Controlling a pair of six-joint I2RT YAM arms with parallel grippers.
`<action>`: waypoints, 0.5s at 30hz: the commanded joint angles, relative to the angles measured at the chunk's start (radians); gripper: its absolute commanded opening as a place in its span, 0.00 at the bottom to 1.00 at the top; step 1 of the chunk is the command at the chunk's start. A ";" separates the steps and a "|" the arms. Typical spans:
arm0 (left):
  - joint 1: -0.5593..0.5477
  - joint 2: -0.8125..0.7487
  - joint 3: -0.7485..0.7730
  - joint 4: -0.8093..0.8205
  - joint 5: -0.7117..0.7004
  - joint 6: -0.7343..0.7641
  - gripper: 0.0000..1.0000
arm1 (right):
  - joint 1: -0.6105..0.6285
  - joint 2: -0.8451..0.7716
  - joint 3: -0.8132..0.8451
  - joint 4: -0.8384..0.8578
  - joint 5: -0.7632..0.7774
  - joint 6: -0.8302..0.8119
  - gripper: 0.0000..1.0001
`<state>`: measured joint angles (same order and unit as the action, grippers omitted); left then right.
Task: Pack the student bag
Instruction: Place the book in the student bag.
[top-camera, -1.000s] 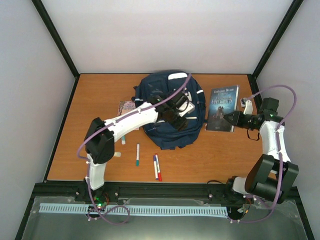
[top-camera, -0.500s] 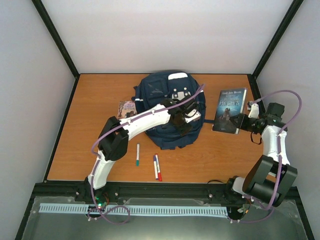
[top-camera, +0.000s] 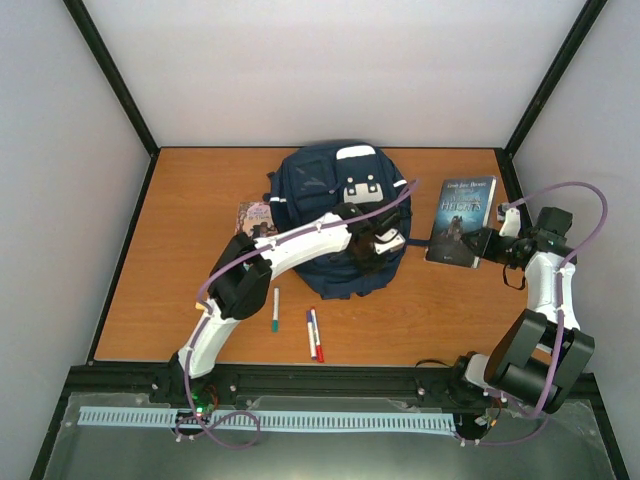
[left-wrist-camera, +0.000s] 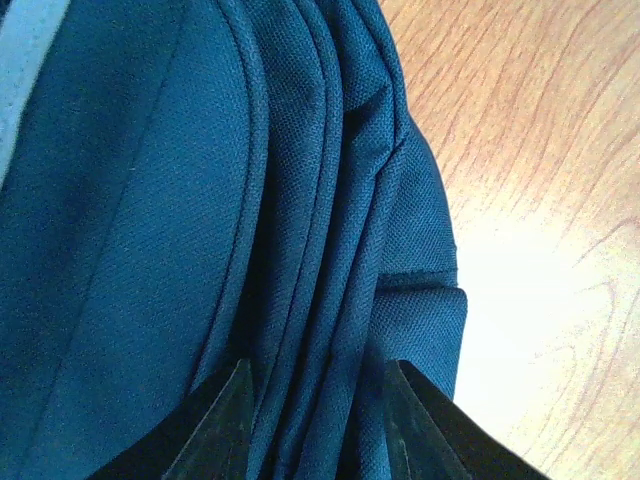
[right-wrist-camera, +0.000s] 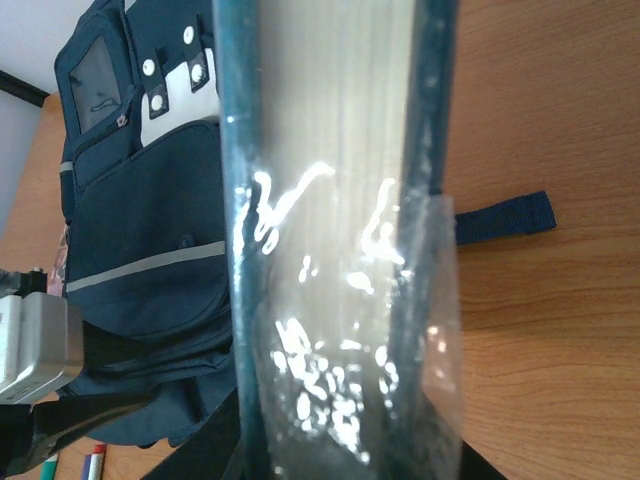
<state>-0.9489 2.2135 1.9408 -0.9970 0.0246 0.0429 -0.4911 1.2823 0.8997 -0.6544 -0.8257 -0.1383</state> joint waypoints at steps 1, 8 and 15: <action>-0.015 0.029 0.056 -0.027 -0.024 0.026 0.36 | -0.010 -0.010 0.010 0.075 -0.093 -0.027 0.03; -0.026 0.056 0.065 -0.034 -0.070 0.032 0.23 | -0.016 -0.002 0.010 0.069 -0.100 -0.030 0.03; -0.027 0.073 0.087 -0.032 -0.130 0.011 0.36 | -0.020 0.002 0.010 0.063 -0.108 -0.033 0.03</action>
<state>-0.9627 2.2543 1.9747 -1.0153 -0.0505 0.0563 -0.5007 1.2961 0.8993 -0.6559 -0.8474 -0.1429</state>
